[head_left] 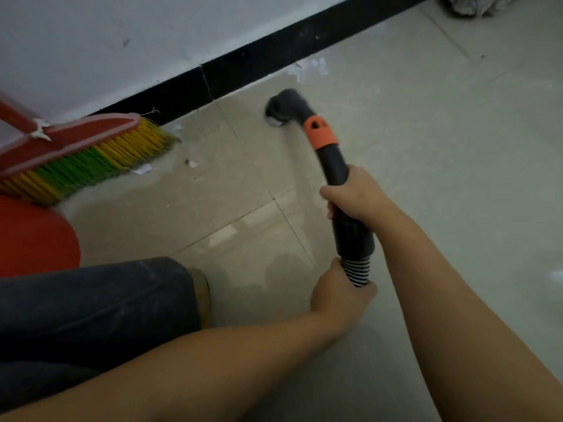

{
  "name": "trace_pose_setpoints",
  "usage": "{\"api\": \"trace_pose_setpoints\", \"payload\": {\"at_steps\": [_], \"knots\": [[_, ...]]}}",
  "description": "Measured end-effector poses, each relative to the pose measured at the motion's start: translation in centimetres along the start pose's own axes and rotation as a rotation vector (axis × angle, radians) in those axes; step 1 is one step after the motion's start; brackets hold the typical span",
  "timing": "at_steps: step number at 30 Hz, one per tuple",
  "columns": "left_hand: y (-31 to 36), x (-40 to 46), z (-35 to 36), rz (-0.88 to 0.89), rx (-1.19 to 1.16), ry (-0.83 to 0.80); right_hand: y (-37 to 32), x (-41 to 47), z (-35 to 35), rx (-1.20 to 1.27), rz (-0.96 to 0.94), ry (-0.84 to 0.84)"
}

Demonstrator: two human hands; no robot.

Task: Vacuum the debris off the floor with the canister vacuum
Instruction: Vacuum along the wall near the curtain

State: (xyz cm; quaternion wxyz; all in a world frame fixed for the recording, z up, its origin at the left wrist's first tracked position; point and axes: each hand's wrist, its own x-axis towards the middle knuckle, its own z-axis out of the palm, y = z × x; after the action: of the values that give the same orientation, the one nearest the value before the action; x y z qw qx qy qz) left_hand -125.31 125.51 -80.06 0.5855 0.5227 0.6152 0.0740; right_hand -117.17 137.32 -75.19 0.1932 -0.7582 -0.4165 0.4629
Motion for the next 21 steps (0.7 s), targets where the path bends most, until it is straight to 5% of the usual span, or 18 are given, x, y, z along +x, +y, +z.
{"api": "trace_pose_setpoints", "payload": {"at_steps": [2, 6, 12, 17, 21], "knots": [[-0.2, -0.3, 0.8, 0.012, -0.012, -0.018, 0.3, -0.2, 0.2, -0.024, 0.004, -0.013], [0.3, 0.3, 0.9, 0.018, 0.095, -0.062, 3.1, -0.7, -2.2, 0.211, 0.114, 0.285], [0.5, -3.2, 4.1, 0.05, 0.014, -0.088, 3.2, -3.6, -2.9, -0.011, 0.025, -0.057], [1.4, -3.5, 5.0, 0.114, 0.188, -0.186, 7.3, -5.3, -6.7, 0.19, 0.107, 0.236], [1.4, -6.8, 7.0, 0.214, 0.22, -0.392, 9.7, -9.4, -9.0, 0.233, 0.157, 0.036]]}}
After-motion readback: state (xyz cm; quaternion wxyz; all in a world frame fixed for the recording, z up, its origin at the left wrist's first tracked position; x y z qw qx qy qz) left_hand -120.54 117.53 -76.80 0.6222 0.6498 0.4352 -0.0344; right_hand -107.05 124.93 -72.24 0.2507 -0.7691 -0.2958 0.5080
